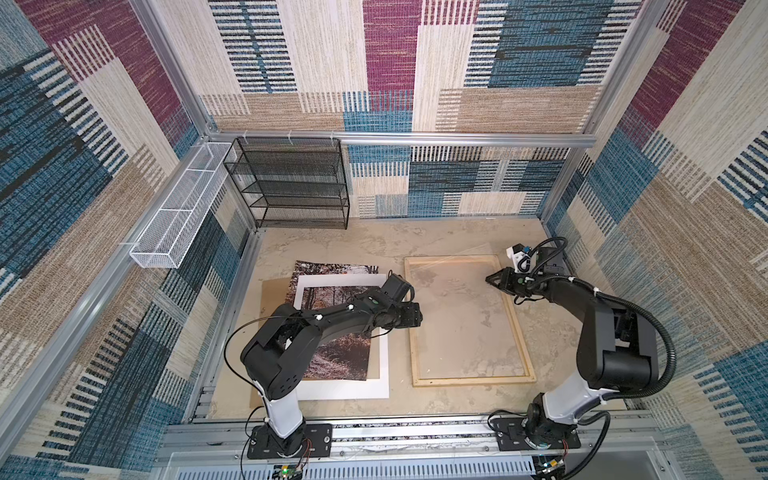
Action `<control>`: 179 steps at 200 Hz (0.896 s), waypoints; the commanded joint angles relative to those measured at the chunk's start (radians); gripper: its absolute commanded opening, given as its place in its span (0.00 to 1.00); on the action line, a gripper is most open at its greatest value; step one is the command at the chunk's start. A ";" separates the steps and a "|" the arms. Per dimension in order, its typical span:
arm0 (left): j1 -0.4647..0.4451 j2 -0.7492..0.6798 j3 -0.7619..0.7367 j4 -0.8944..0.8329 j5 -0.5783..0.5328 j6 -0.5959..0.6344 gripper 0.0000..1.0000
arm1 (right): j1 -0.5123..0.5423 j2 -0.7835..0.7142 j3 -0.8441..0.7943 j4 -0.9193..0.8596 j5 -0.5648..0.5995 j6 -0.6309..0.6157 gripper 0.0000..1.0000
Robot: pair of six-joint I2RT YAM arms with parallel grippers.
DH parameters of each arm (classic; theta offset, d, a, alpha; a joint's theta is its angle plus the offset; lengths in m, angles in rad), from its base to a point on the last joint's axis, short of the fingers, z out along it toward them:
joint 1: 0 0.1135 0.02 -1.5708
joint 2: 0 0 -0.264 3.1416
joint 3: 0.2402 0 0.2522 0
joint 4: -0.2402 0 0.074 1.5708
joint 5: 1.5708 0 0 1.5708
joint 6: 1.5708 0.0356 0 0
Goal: Put the photo into the frame
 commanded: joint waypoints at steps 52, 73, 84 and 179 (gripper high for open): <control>-0.013 -0.011 -0.005 -0.036 -0.035 0.034 0.68 | -0.004 0.089 0.055 -0.008 -0.012 -0.039 0.08; -0.016 -0.011 -0.005 -0.037 -0.035 0.035 0.67 | -0.011 0.114 0.090 -0.030 0.000 -0.061 0.07; -0.017 -0.009 -0.004 -0.036 -0.036 0.035 0.67 | -0.019 0.123 0.105 -0.043 -0.005 -0.076 0.07; -0.023 0.018 0.030 -0.064 -0.052 0.041 0.63 | -0.057 0.212 0.184 -0.148 -0.033 -0.209 0.06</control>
